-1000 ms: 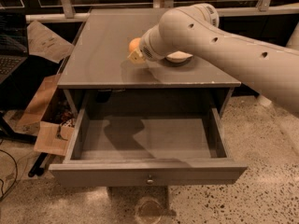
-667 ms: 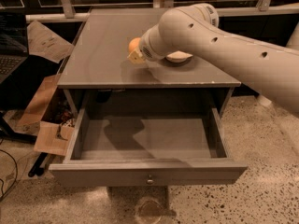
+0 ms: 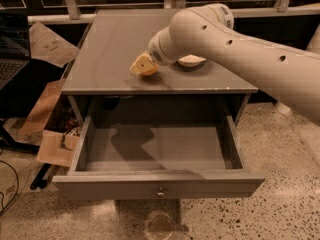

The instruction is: Pick orange from top drawer and place on counter

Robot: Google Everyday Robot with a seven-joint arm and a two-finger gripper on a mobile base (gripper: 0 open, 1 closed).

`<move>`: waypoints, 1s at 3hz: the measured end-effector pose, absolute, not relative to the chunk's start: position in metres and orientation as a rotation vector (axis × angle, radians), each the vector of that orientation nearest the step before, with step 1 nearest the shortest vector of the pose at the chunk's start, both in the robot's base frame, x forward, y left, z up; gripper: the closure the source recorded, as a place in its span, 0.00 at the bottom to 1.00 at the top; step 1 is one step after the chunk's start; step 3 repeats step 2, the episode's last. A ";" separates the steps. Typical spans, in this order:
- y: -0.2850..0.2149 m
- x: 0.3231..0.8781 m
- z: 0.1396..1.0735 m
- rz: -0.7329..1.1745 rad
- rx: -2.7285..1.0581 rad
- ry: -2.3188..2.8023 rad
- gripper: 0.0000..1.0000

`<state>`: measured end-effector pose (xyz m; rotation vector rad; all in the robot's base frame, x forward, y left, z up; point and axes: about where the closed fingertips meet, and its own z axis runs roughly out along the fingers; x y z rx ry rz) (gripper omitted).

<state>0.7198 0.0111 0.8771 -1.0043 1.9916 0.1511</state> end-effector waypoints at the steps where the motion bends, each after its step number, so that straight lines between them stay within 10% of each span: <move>1: 0.011 0.720 0.877 0.151 -1.004 1.992 0.00; 3: 0.011 0.720 0.877 0.151 -1.004 1.992 0.00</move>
Offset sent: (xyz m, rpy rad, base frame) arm 0.0000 0.0000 0.0000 0.0000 0.0000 0.0000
